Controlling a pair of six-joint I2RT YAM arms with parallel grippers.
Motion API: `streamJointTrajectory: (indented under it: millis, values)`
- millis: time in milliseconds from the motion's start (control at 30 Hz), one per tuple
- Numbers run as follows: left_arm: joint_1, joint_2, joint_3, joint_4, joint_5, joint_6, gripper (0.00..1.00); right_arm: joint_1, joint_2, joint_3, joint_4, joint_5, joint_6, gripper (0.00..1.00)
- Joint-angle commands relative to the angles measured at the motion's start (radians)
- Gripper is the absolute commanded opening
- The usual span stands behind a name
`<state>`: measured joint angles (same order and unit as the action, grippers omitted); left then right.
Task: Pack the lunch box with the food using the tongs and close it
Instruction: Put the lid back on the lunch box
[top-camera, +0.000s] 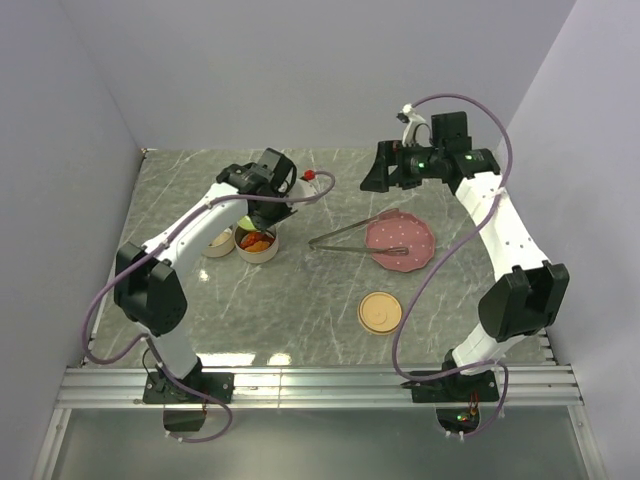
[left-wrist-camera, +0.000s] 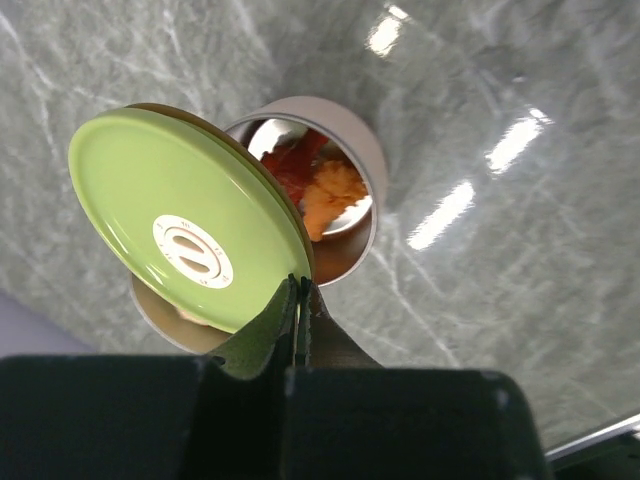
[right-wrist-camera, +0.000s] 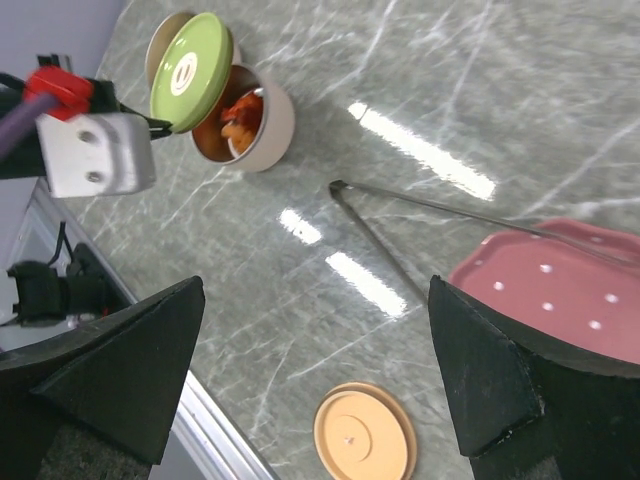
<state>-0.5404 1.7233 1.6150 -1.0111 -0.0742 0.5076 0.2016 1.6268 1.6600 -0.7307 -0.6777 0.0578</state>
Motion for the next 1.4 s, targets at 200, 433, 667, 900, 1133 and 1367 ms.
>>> streamJointTrajectory:
  millis: [200, 433, 667, 900, 1133, 1367]
  values:
    - [-0.038, 0.062, 0.037, -0.018, -0.16, 0.06, 0.0, -0.034, -0.085, -0.002, 0.001, -0.033, -0.012, 1.0]
    - [-0.049, 0.062, -0.059, 0.003, -0.17, 0.045, 0.0, -0.042, -0.093, -0.009, -0.001, -0.045, -0.009, 1.0]
    - [-0.049, 0.088, -0.099, 0.009, -0.148, 0.035, 0.0, -0.045, -0.094, -0.011, -0.006, -0.052, -0.012, 1.0]
    - [-0.05, 0.11, -0.107, 0.035, -0.134, 0.037, 0.0, -0.047, -0.094, -0.011, -0.003, -0.054, -0.007, 1.0]
    - [-0.055, 0.139, -0.089, 0.025, -0.104, 0.028, 0.0, -0.048, -0.096, -0.012, -0.012, -0.052, -0.015, 1.0]
    - [-0.059, 0.125, -0.118, -0.012, -0.082, 0.026, 0.0, -0.053, -0.09, -0.003, -0.019, -0.052, -0.018, 1.0]
